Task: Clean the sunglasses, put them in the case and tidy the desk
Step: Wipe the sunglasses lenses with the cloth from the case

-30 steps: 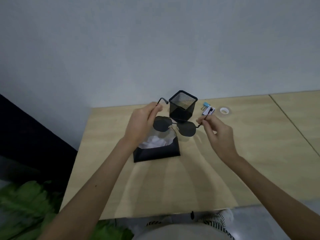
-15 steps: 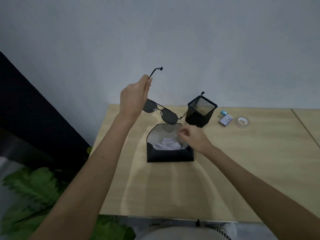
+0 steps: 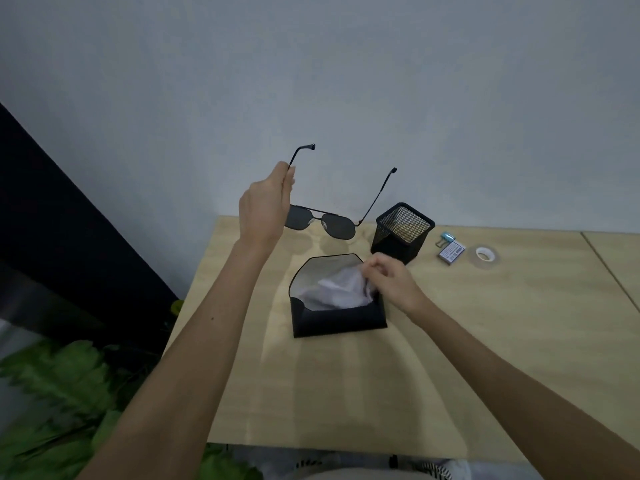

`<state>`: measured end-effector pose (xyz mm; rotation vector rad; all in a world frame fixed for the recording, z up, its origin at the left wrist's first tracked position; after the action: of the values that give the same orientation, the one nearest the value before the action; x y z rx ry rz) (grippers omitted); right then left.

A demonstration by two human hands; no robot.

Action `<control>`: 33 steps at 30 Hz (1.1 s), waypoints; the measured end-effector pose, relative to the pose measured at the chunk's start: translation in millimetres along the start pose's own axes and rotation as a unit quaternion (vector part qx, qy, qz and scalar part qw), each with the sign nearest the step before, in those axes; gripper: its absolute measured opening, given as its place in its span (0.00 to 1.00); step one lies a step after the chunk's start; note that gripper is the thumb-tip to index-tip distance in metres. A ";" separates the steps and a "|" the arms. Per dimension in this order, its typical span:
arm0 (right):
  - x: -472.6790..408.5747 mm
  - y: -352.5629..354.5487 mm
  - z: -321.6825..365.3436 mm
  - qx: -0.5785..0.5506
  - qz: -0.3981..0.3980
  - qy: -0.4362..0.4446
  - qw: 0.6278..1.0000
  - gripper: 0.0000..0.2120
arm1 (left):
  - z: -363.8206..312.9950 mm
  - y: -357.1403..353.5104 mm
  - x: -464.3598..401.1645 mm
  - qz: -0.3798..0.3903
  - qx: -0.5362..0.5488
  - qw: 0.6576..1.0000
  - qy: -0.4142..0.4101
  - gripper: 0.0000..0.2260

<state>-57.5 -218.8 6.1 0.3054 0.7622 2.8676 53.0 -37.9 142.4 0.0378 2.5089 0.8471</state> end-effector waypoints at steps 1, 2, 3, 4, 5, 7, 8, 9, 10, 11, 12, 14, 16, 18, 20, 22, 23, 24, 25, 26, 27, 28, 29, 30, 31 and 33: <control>5.4 14.4 7.6 -0.025 -0.041 0.019 0.999 0.06 | 0.8 2.1 0.5 -0.002 0.002 1.000 0.002 0.14; 10.0 28.5 13.7 -0.042 -0.076 0.036 0.996 0.06 | 1.3 3.9 0.8 -0.004 0.004 1.000 0.005 0.14; 13.8 41.9 19.6 -0.056 -0.103 0.049 0.992 0.07 | 1.7 5.5 1.3 -0.005 0.006 1.000 0.006 0.14; 17.0 54.9 25.5 -0.061 -0.125 0.062 0.988 0.07 | 1.2 6.8 2.0 -0.005 0.008 1.000 0.005 0.14; 18.7 67.1 31.1 -0.054 -0.142 0.074 0.986 0.07 | 1.1 7.7 3.0 -0.005 0.011 1.000 0.002 0.14; 22.2 90.9 46.2 -0.014 -0.173 0.112 0.978 0.09 | -1.8 8.9 6.2 -0.003 0.013 1.000 -0.011 0.13; 24.2 101.6 54.2 0.016 -0.187 0.134 0.973 0.10 | -3.3 9.2 8.0 -0.002 0.015 1.000 -0.016 0.13; 26.4 110.8 62.1 0.056 -0.201 0.154 0.966 0.10 | -4.8 9.4 9.8 -0.002 0.018 1.000 -0.020 0.13; 28.4 118.1 69.0 0.103 -0.214 0.170 0.956 0.10 | -6.6 9.3 11.7 -0.001 0.021 0.999 -0.025 0.13; 29.9 123.8 74.4 0.154 -0.226 0.180 0.945 0.08 | -8.8 8.7 13.5 0.000 0.024 0.999 -0.031 0.13; 31.3 128.5 79.0 0.200 -0.239 0.186 0.932 0.06 | -11.0 7.7 15.5 0.002 0.026 0.999 -0.037 0.13; 34.0 134.3 89.8 0.262 -0.255 0.200 0.909 0.06 | -15.4 6.0 19.7 0.006 0.031 0.998 -0.049 0.12; 32.3 134.3 98.4 0.278 -0.243 0.217 0.904 0.07 | -18.7 3.8 23.4 0.008 0.041 0.998 -0.057 0.12; 29.9 135.0 102.8 0.275 -0.231 0.229 0.905 0.07 | -22.3 1.6 27.7 0.012 0.051 0.997 -0.061 0.12; 26.7 137.4 105.8 0.281 -0.228 0.229 0.904 0.08 | -25.9 0.6 31.2 0.013 0.064 0.996 -0.065 0.12; 23.3 139.1 109.6 0.299 -0.224 0.225 0.900 0.07 | -28.9 -0.4 34.6 0.014 0.078 0.994 -0.068 0.12; 21.9 140.0 112.5 0.304 -0.223 0.224 0.899 0.07 | -30.4 -1.1 36.5 0.015 0.085 0.994 -0.071 0.12; 21.0 141.0 116.0 0.306 -0.224 0.225 0.898 0.07 | -32.1 -2.0 38.9 0.018 0.092 0.993 -0.074 0.11; 20.3 142.4 120.2 0.306 -0.225 0.227 0.897 0.07 | -33.7 -3.4 41.5 0.022 0.101 0.992 -0.076 0.11; 19.6 143.5 124.8 0.303 -0.227 0.230 0.897 0.08 | -35.4 -4.8 43.9 0.025 0.110 0.991 -0.078 0.11; 19.4 144.6 129.7 0.294 -0.229 0.234 0.898 0.08 | -36.7 -6.4 46.0 0.028 0.118 0.989 -0.079 0.11; 20.0 145.0 134.8 0.281 -0.230 0.238 0.901 0.08 | -37.4 -8.1 48.1 0.031 0.124 0.989 -0.079 0.12; 21.4 144.9 140.4 0.265 -0.229 0.243 0.905 0.08 | -37.7 -10.6 50.2 0.034 0.130 0.988 -0.077 0.12; 23.1 143.6 146.1 0.248 -0.224 0.247 0.909 0.09 | -37.1 -13.4 52.2 0.038 0.137 0.987 -0.074 0.12; 24.5 141.0 151.6 0.233 -0.214 0.250 0.915 0.09 | -36.0 -16.5 53.9 0.042 0.144 0.986 -0.070 0.11; 26.2 131.6 161.5 0.208 -0.175 0.245 0.931 0.09 | -33.2 -22.7 57.4 0.047 0.152 0.985 -0.062 0.11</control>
<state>-57.8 -250.0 213.7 -0.4800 1.3548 2.4324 -9.9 -64.7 126.9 0.3029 2.5099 0.4731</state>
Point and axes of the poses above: each hand's wrist, its own x-axis away from the middle knuckle, its own y-axis out of the back of the hand, z = x × y, the point moved 10 cm from there along -x, towards the middle knuckle, and after that the axes turned 14 degrees about x, right-handed, at the moved point
